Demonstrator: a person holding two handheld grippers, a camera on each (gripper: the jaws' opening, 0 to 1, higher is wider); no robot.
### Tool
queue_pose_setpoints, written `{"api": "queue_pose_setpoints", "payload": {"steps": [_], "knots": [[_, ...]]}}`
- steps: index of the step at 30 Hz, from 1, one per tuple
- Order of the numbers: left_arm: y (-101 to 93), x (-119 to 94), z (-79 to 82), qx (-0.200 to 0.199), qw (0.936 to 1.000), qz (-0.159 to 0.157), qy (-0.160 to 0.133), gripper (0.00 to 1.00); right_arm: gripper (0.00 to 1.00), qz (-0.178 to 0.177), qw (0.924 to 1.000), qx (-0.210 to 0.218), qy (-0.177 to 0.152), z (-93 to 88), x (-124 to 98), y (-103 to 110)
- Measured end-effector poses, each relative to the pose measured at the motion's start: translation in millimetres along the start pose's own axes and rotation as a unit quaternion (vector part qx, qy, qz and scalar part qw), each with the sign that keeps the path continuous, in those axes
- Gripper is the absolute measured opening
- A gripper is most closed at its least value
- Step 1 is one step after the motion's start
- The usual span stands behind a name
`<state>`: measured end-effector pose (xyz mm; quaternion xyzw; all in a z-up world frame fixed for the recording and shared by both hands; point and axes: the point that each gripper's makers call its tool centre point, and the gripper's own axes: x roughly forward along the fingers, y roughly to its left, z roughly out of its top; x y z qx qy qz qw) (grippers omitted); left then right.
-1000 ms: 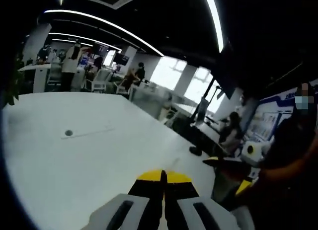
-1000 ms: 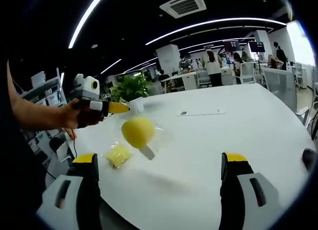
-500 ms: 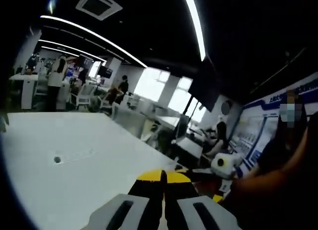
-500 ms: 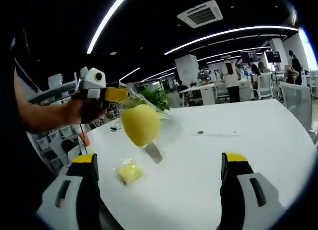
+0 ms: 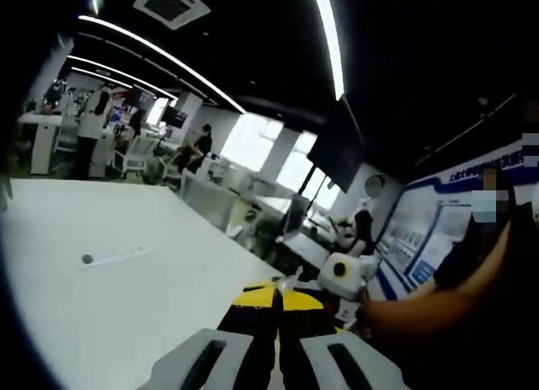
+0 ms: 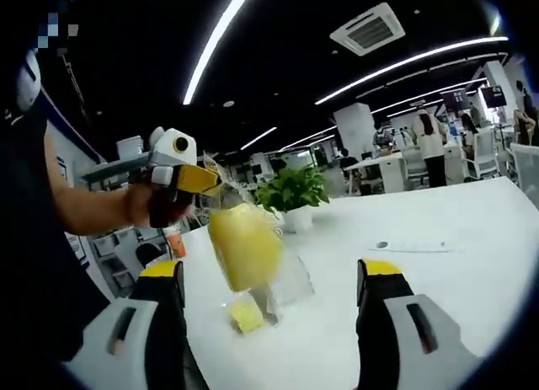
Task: Compare the silicone blocks by pressing each to a similar depth, holding the contact briefly, and releasing to observe deformation and rebound differences across the visible hardness samples.
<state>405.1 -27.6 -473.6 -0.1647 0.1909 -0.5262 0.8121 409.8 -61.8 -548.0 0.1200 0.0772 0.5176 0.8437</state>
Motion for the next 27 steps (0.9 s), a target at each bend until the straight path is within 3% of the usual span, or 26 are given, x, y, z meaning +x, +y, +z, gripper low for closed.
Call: {"api": "queue_pose_setpoints", "payload": {"steps": [9,16,20,25,27], "knots": [[-14.9,-2,4.5,0.001,0.9998,-0.02,0.0,0.0,0.57,0.043,0.9989,0.007,-0.019,6.7,15,23],[-18.7,-1,9.5,-0.008,0.9995,-0.031,-0.007,0.0,0.41,0.046,0.9973,0.027,-0.051,14.5,12,22],[-19.6,-1,10.5,-0.02,0.999,-0.038,-0.01,0.0,0.39,0.047,0.9973,0.032,-0.046,12.2,12,23],[-19.5,1,9.9,-0.035,0.9983,-0.045,-0.011,0.0,0.37,0.054,0.9962,0.026,-0.063,21.7,13,28],[-19.1,1,9.9,-0.034,0.9983,-0.045,-0.012,0.0,0.32,0.061,0.9963,0.02,-0.058,21.8,15,31]]}}
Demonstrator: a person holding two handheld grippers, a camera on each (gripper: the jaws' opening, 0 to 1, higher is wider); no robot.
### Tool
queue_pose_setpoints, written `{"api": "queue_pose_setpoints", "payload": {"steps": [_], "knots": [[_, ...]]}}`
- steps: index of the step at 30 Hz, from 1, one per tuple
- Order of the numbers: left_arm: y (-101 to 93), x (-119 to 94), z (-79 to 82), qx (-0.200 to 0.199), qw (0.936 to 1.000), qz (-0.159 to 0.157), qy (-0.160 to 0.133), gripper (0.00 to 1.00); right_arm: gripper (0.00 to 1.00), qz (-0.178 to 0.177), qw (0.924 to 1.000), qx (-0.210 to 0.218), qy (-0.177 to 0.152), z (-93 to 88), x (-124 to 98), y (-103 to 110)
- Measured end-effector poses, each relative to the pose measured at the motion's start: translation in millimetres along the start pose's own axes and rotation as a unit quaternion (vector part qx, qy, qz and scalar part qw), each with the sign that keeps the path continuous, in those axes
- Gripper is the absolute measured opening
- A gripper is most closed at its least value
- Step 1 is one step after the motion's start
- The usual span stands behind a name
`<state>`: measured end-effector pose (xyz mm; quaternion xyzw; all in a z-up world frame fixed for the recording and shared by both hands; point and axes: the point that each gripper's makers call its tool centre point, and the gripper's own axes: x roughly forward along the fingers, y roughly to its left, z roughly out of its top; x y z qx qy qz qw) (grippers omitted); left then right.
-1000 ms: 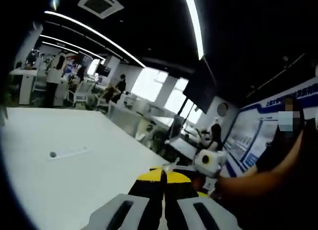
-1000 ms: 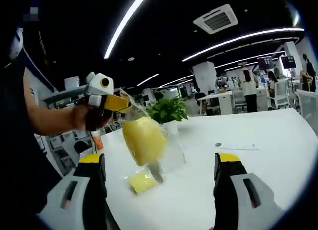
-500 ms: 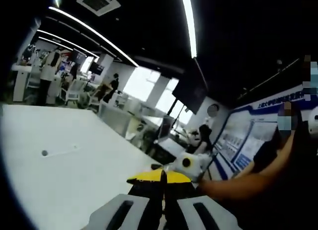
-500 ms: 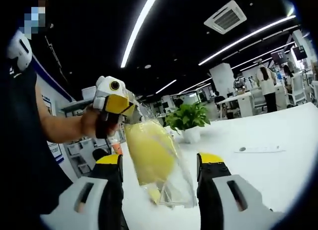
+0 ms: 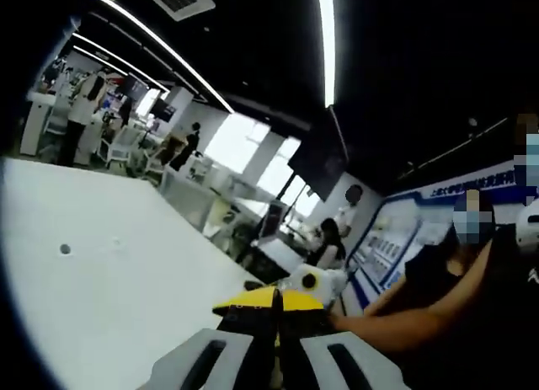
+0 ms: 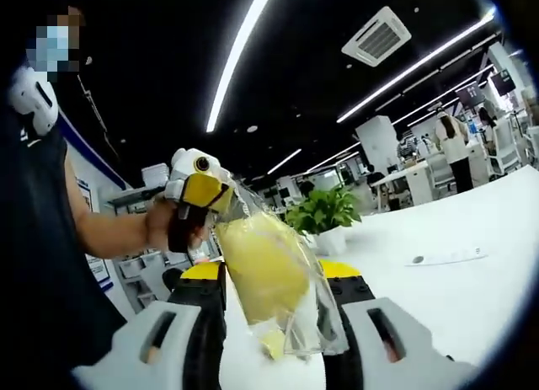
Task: Compare the silicone blocks by pressing each to a similar depth, holding the contact briefly, and releasing to observe deformation and rebound differences across the visible hardness samples.
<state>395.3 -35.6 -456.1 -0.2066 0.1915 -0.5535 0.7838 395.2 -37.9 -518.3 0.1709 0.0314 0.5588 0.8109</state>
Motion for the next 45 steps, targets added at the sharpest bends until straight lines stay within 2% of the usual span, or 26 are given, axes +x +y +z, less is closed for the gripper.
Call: {"api": "queue_pose_setpoints", "payload": {"steps": [2,5,8,9,10,13,17,19,22,23,25,30,32,33,36,38,41,45], "knots": [[3.2,-2,2.6,-0.002,1.0,0.003,-0.008,0.0,0.29,-0.002,1.0,0.001,0.0,0.8,0,-1],[8.7,-3,1.6,0.015,0.9997,0.016,-0.007,0.0,0.23,0.001,0.9996,0.017,0.024,-4.3,1,0],[8.8,-5,0.1,0.02,0.9996,0.016,-0.008,0.0,0.18,0.002,0.9993,0.018,0.031,-3.8,1,0],[11.4,-6,-0.2,0.055,0.9983,0.022,-0.004,0.0,0.17,0.008,0.9989,0.025,0.04,-6.3,2,2],[11.9,-6,-0.8,0.062,0.9978,0.023,-0.002,0.0,0.16,0.008,0.998,0.037,0.051,-9.5,2,2],[15.2,-7,-7.5,0.071,0.997,0.027,0.013,0.0,0.13,0.007,0.9973,0.028,0.068,-13.3,2,0],[19.5,-10,-12.2,0.073,0.9971,0.024,0.006,0.02,0.11,0.015,0.9951,0.045,0.086,-17.4,4,1],[22.8,-11,-16.6,0.087,0.9957,0.03,0.005,0.05,0.1,0.018,0.9939,0.051,0.096,-20.1,6,4],[23.9,-13,-18.2,0.088,0.9957,0.028,-0.005,0.04,0.1,0.025,0.9917,0.067,0.107,-24.0,8,8],[23.8,-14,-18.6,0.092,0.9954,0.027,-0.006,0.01,0.09,0.026,0.9904,0.072,0.115,-26.7,8,9],[24.1,-17,-19.9,0.071,0.9972,0.024,-0.001,0.0,0.09,0.028,0.9882,0.083,0.126,-31.0,7,10],[26.8,-19,-23.9,0.067,0.9976,0.016,0.004,0.0,0.08,0.03,0.9876,0.08,0.132,-34.8,8,12],[26.5,-20,-25.9,0.075,0.997,0.02,0.004,0.0,0.08,0.032,0.986,0.082,0.141,-37.0,10,15],[27.4,-22,-26.7,0.091,0.9956,0.022,0.005,0.0,0.08,0.032,0.9858,0.081,0.143,-37.9,10,15],[29.1,-24,-28.9,0.097,0.9948,0.03,0.001,0.0,0.08,0.028,0.9838,0.086,0.155,-41.2,12,15],[27.6,-28,-28.2,0.101,0.9944,0.03,-0.013,0.0,0.07,0.031,0.9841,0.085,0.153,-41.1,12,17],[26.9,-34,-30.5,0.084,0.9951,0.042,-0.03,0.0,0.07,0.038,0.9839,0.082,0.154,-43.3,15,21],[30.0,-41,-36.0,0.07,0.9955,0.055,-0.032,0.0,0.06,0.045,0.9823,0.067,0.169,-51.9,20,25]]}}
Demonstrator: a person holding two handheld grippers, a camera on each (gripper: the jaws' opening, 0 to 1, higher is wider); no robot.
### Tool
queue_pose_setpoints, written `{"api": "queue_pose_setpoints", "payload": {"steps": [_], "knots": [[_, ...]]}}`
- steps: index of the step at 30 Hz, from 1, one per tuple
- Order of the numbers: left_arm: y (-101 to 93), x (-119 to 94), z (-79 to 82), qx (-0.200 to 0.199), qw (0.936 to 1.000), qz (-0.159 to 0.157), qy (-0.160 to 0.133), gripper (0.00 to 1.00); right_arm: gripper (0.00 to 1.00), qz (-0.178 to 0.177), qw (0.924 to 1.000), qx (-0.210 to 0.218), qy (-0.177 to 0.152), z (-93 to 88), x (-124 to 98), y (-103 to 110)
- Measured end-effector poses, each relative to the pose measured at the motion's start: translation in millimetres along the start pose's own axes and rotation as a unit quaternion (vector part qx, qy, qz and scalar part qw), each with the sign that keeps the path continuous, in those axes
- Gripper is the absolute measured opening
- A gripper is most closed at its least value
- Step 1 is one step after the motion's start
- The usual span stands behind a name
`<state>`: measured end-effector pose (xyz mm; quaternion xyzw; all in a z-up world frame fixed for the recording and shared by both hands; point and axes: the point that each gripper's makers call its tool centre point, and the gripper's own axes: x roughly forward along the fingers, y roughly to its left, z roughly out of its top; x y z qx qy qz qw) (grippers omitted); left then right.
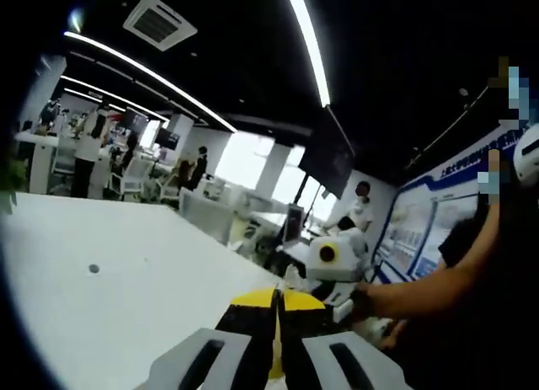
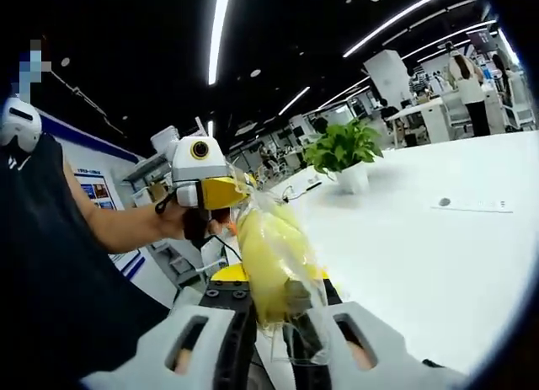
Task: Compare the silicone blocks by pressing each to a similar depth, holding the contact briefly, and releasing to observe deformation and rebound differences across the visible hardness samples.
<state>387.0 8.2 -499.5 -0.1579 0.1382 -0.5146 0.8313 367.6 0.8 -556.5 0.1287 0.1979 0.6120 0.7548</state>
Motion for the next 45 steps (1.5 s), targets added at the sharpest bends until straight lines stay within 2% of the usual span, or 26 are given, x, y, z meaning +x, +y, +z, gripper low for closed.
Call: {"api": "queue_pose_setpoints", "payload": {"steps": [1,4,11,12,13,14,17,21,22,23,24,26,31,33,35,37,40,42,45], "knots": [[3.3,-1,-0.5,0.025,0.9997,0.007,0.002,0.0,0.06,-0.002,1.0,0.0,0.001,-0.6,1,-1],[1.4,-1,-2.1,0.031,0.9995,0.006,0.008,0.0,0.05,-0.004,1.0,-0.007,-0.002,-2.5,2,-4],[8.1,-1,0.7,0.018,0.9997,0.018,0.004,0.0,0.05,-0.006,1.0,-0.005,-0.001,1.4,5,-3],[8.6,-1,0.8,0.034,0.9992,0.02,0.002,0.0,0.05,-0.008,1.0,-0.005,0.001,1.2,5,-4],[8.2,1,-0.2,0.071,0.9973,0.019,0.005,0.0,0.05,-0.01,0.9999,-0.005,0.003,1.0,5,-5],[8.1,1,-0.5,0.079,0.9967,0.02,0.007,0.0,0.05,-0.01,0.9999,-0.005,0.005,0.7,4,-5],[4.1,0,2.2,0.044,0.999,0.004,0.004,0.0,0.05,-0.004,1.0,-0.007,0.001,1.6,1,-3],[3.0,0,1.3,0.039,0.9992,0.012,-0.003,0.01,0.04,-0.001,1.0,-0.003,0.003,1.8,4,-1],[2.1,1,-1.4,0.016,0.9997,0.017,-0.002,0.0,0.04,0.004,1.0,-0.004,0.007,0.8,4,1],[2.2,0,-2.3,0.031,0.9994,0.017,0.0,0.0,0.04,0.003,0.9999,-0.004,0.009,-0.5,3,1],[1.2,-1,-4.8,0.074,0.9972,0.008,0.01,0.0,0.04,0.004,0.9999,-0.006,0.011,-2.7,4,1],[2.0,-1,-7.1,0.059,0.998,0.015,0.017,0.0,0.04,0.004,0.9999,-0.004,0.013,-6.3,4,2],[2.3,1,-6.0,0.078,0.9961,0.037,0.017,0.0,0.04,0.003,0.9999,0.011,-0.002,-5.5,4,0],[1.5,2,-3.0,0.069,0.997,0.034,0.005,0.0,0.04,0.002,0.9999,0.015,-0.008,-3.6,1,0],[3.1,3,-5.2,0.051,0.998,0.035,0.007,0.0,0.04,0.001,0.9999,0.013,-0.001,-4.9,1,1],[-0.2,4,-6.9,0.074,0.9968,0.027,0.007,0.0,0.04,0.002,0.9999,0.013,0.003,-5.8,-1,1],[0.0,5,-8.5,0.061,0.9976,0.032,0.008,0.0,0.05,-0.001,0.9998,0.019,0.007,-8.0,-3,1],[-1.4,5,-10.2,0.003,0.9996,0.028,0.004,0.0,0.05,0.0,0.9998,0.019,0.007,-9.8,-4,1],[0.2,4,-12.8,0.018,0.9995,0.026,0.009,0.0,0.05,0.0,0.9998,0.018,0.012,-12.5,-4,3]]}}
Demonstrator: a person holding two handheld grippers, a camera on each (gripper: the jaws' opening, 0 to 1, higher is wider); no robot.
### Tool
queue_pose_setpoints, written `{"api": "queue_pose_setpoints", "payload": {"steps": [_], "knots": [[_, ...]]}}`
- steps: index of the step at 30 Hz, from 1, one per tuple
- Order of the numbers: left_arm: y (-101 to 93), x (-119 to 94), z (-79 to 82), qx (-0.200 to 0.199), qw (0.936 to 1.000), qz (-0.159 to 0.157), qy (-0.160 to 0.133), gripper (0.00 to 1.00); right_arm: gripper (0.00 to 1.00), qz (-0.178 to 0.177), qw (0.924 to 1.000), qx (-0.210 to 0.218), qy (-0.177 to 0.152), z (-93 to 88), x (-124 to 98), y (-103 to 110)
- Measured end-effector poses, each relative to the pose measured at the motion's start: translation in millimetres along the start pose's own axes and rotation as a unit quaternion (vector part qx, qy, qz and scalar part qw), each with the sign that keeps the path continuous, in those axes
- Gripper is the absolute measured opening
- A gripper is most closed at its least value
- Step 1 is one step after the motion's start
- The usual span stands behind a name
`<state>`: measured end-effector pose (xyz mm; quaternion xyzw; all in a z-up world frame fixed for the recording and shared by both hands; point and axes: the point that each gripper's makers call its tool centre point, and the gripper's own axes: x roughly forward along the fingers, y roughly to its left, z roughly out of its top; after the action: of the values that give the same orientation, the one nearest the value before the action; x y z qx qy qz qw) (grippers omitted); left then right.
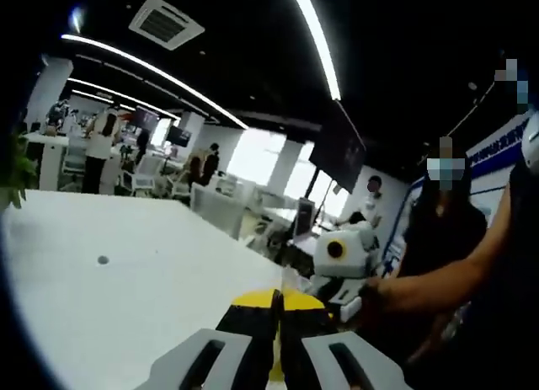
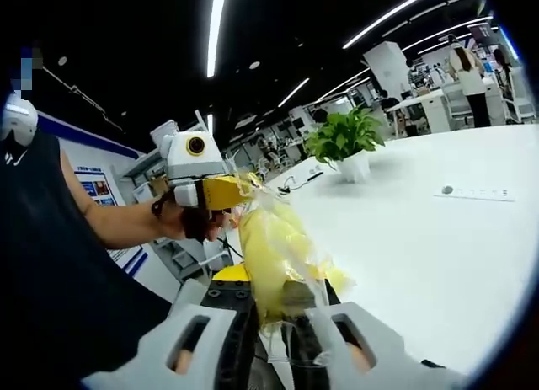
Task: Compare the silicone blocks by pressing each to a similar depth, holding the contact briefly, and releasing to observe deformation and rebound differences across the visible hardness samples.
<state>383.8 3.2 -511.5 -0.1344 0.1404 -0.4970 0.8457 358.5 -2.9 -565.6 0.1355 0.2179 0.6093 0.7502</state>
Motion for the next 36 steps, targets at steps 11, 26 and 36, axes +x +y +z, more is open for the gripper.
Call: {"api": "queue_pose_setpoints", "payload": {"steps": [11,26,36], "knots": [[5.1,-2,4.9,0.02,0.9997,0.013,0.007,0.0,0.05,-0.003,1.0,0.001,-0.004,5.2,5,-3],[5.4,5,1.9,0.007,0.9998,0.017,-0.006,0.0,0.03,-0.011,0.9999,-0.003,-0.001,2.7,1,-8],[2.8,14,8.8,0.009,0.9998,0.012,0.013,0.0,0.08,-0.023,0.9994,-0.003,-0.025,7.8,-6,-13]]}}
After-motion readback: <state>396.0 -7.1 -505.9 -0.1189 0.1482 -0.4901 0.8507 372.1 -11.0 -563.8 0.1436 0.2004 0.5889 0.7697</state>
